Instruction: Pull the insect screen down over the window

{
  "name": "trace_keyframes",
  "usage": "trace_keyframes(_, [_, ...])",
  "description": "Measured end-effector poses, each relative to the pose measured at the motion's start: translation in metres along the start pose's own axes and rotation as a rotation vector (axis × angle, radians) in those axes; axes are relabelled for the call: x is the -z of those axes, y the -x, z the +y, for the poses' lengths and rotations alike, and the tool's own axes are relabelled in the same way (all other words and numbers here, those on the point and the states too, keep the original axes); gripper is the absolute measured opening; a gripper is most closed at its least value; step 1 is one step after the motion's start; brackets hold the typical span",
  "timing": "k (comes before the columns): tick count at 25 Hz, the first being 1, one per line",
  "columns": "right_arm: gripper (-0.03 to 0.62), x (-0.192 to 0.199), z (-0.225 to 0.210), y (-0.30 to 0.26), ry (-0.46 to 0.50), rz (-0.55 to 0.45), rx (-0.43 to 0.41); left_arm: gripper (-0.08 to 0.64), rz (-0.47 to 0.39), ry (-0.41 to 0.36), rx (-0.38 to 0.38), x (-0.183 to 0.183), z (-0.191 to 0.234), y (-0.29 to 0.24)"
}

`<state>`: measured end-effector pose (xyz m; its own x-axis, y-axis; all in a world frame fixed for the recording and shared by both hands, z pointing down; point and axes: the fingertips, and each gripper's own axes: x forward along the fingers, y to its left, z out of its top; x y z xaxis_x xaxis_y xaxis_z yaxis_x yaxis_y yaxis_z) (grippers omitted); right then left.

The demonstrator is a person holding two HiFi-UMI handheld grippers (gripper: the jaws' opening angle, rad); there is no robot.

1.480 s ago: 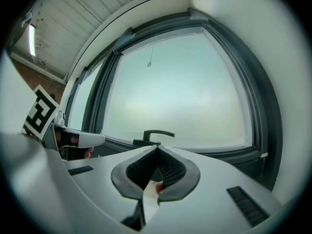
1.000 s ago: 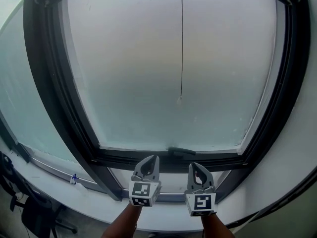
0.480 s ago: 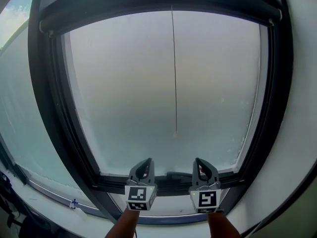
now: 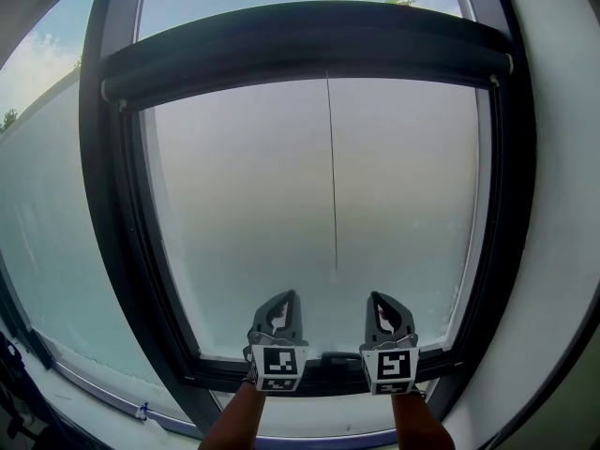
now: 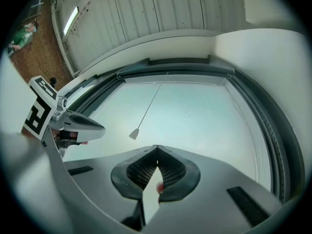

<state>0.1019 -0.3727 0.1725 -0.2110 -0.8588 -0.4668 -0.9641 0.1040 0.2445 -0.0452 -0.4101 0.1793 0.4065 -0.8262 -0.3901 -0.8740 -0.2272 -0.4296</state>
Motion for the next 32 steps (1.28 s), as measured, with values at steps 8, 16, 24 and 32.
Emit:
trace_keyframes(8, [0.003, -0.032, -0.006, -0.022, 0.245, -0.005, -0.058, 0.000, 0.048, -0.200, -0.006, -0.034, 0.012, -0.028])
trace_keyframes(16, [0.003, -0.053, -0.002, -0.037, 0.566, 0.031, -0.113, 0.028, 0.059, -0.394, -0.022, -0.066, 0.026, -0.037])
trace_keyframes(24, [0.061, -0.080, -0.005, -0.053, 0.828, 0.026, -0.110, 0.160, 0.072, -0.588, -0.052, -0.098, 0.049, -0.049])
trace_keyframes(32, [0.194, -0.113, -0.028, -0.077, 1.055, 0.055, -0.089, 0.266, 0.129, -0.813, -0.058, -0.127, 0.068, -0.068])
